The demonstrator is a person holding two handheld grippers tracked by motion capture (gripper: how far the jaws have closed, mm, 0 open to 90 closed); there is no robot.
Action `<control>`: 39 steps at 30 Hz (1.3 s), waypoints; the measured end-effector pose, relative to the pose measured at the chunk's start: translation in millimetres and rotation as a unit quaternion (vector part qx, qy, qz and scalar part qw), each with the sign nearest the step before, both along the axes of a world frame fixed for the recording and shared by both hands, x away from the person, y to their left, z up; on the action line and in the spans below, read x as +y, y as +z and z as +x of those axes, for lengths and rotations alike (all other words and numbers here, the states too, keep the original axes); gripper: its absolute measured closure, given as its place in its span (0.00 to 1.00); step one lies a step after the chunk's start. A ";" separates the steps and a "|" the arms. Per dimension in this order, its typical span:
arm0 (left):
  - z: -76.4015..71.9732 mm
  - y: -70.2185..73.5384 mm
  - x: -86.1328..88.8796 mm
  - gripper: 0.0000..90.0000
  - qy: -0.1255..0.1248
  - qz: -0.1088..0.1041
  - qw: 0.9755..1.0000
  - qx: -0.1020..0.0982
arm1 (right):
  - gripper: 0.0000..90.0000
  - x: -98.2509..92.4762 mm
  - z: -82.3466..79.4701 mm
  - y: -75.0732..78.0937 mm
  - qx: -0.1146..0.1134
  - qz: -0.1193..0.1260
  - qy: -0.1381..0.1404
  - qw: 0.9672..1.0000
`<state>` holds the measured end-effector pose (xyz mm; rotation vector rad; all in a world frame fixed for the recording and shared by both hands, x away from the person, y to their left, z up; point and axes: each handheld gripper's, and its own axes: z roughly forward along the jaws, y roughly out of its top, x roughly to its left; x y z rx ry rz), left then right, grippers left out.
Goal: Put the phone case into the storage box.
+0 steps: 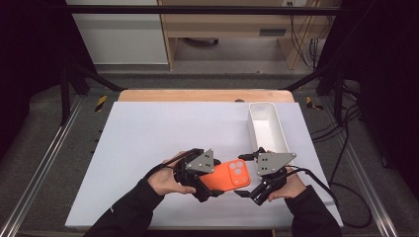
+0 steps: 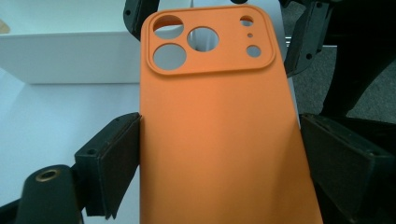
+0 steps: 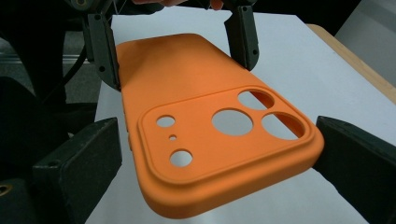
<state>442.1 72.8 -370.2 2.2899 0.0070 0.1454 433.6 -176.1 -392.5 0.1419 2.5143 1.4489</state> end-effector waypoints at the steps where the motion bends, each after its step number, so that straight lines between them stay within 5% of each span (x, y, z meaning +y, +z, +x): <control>1: -0.1 -0.1 -0.3 0.15 -0.002 0.000 1.000 0.001 | 0.03 0.2 0.3 -0.2 0.001 0.001 0.003 1.000; 24: -2.5 -6.0 -3.9 0.16 -0.025 0.001 1.000 0.009 | 0.11 3.4 6.6 -6.7 0.031 0.021 0.066 0.997; 39: -1.5 -12.1 -5.1 0.16 -0.031 0.008 0.999 0.017 | 0.14 4.1 6.2 -10.0 0.038 0.015 0.074 0.996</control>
